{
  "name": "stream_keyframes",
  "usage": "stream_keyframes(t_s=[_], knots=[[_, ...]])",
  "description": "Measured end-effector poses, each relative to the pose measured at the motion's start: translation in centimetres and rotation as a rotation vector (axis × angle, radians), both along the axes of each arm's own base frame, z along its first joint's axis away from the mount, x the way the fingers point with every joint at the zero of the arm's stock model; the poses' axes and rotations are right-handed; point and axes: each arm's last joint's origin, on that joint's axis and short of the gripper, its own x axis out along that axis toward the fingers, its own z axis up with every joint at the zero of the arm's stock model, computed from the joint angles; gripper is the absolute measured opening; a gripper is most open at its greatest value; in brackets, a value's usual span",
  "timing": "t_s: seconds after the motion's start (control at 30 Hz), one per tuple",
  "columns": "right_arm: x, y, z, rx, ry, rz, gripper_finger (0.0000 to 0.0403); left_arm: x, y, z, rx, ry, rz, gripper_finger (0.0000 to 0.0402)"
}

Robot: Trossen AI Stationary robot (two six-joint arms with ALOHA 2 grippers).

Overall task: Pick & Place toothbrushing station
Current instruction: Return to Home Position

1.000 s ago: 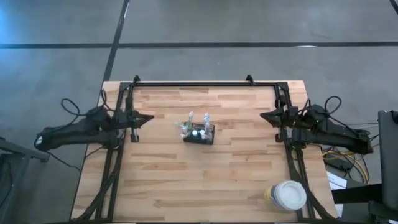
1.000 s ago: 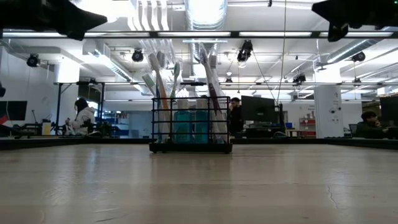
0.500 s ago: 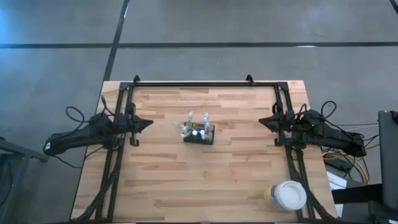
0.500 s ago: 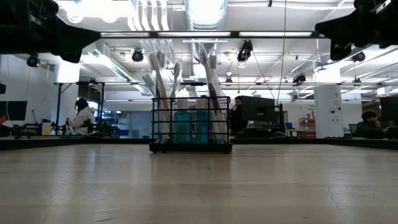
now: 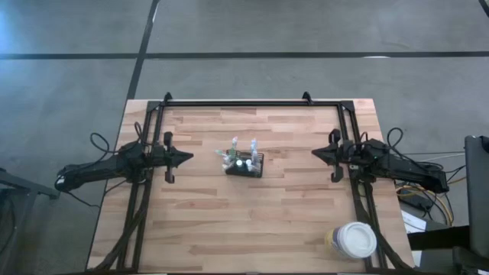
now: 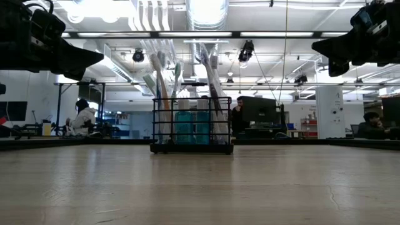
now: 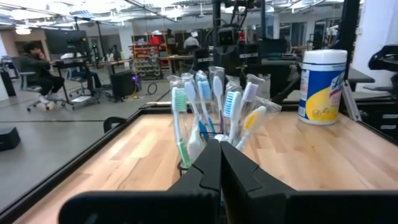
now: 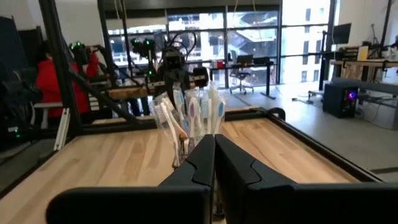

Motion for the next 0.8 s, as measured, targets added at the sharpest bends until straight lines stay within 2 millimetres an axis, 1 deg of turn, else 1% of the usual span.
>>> stream_keyframes(t_s=[0.1,0.17,0.8], knots=[[0.25,-0.05,-0.94,0.008,-0.002,0.000,0.0008,0.00,-0.05,0.06,0.004,-0.007,-0.015,0.0000],[0.27,-0.07,-1.10,0.011,0.016,-0.005,0.0008,0.01,-0.05,0.05,0.004,-0.006,-0.015,0.0000],[0.23,-0.13,-0.81,-0.004,-0.013,-0.027,0.0008,0.01,-0.02,-0.04,0.001,0.001,-0.007,0.0006]])
